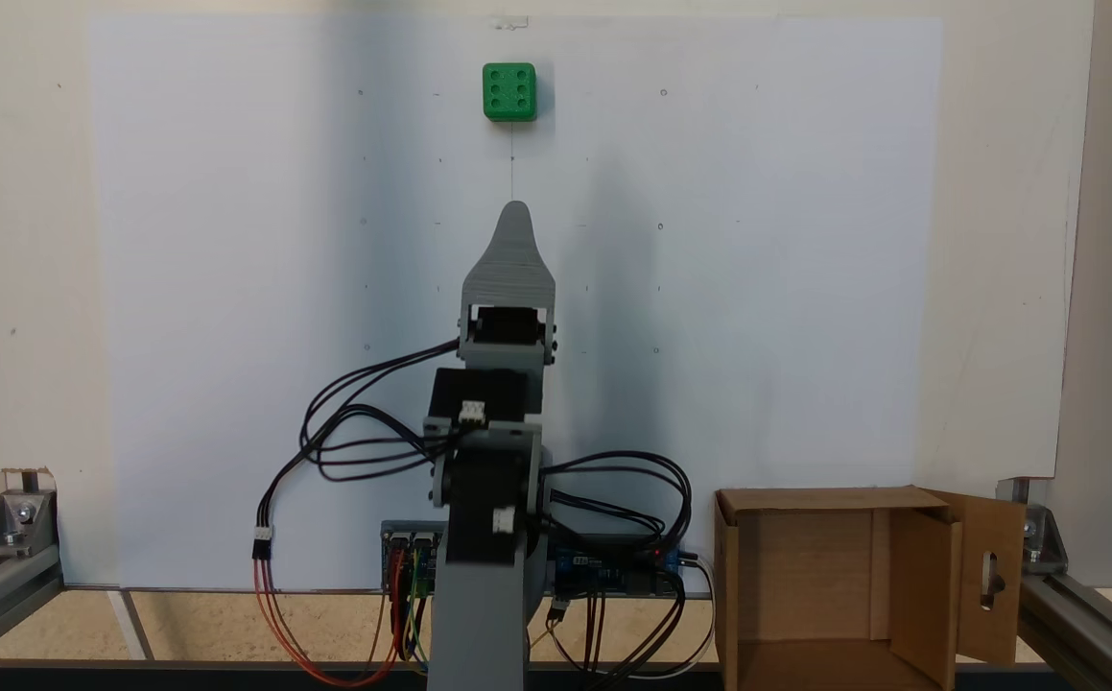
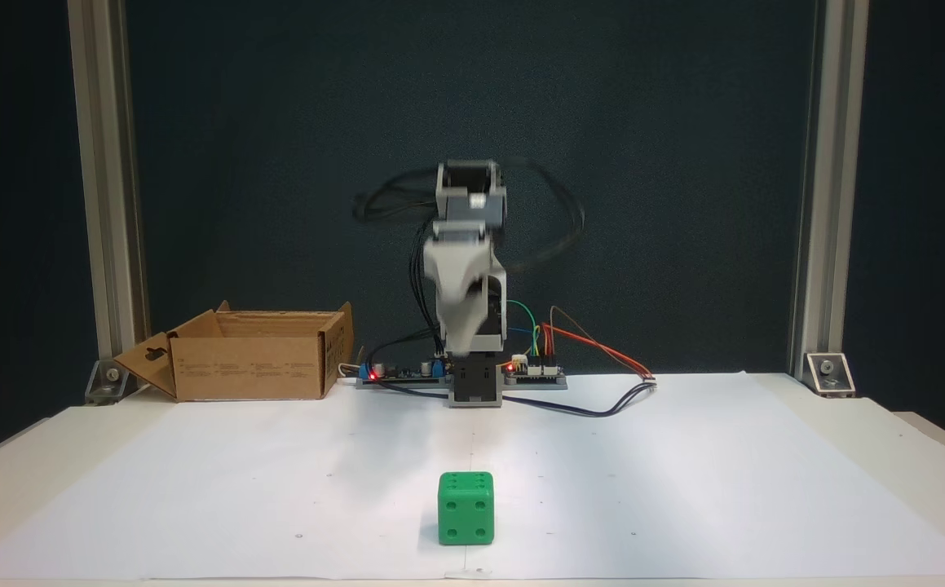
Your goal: Grasp a green dice and put it in the bin.
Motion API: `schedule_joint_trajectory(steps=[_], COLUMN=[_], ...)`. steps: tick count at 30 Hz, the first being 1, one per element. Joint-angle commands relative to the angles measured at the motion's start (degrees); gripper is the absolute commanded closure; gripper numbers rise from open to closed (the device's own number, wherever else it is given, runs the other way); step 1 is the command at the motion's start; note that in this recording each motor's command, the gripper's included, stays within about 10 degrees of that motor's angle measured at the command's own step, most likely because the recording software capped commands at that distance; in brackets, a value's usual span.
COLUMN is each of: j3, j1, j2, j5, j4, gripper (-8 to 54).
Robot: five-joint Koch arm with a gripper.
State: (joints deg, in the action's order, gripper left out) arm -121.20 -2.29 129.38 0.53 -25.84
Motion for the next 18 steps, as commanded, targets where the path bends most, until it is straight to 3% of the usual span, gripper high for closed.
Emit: schedule_joint_trajectory(steps=[1, 10, 18], j3=[7.6, 29.9, 41.8], j1=[0.0, 0.4, 1.8], j2=[4.8, -7.6, -20.4], j5=[-1.3, -3.6, -4.7], j4=[-6.5, -30.5, -34.8], gripper=[2.4, 2.4, 2.3])
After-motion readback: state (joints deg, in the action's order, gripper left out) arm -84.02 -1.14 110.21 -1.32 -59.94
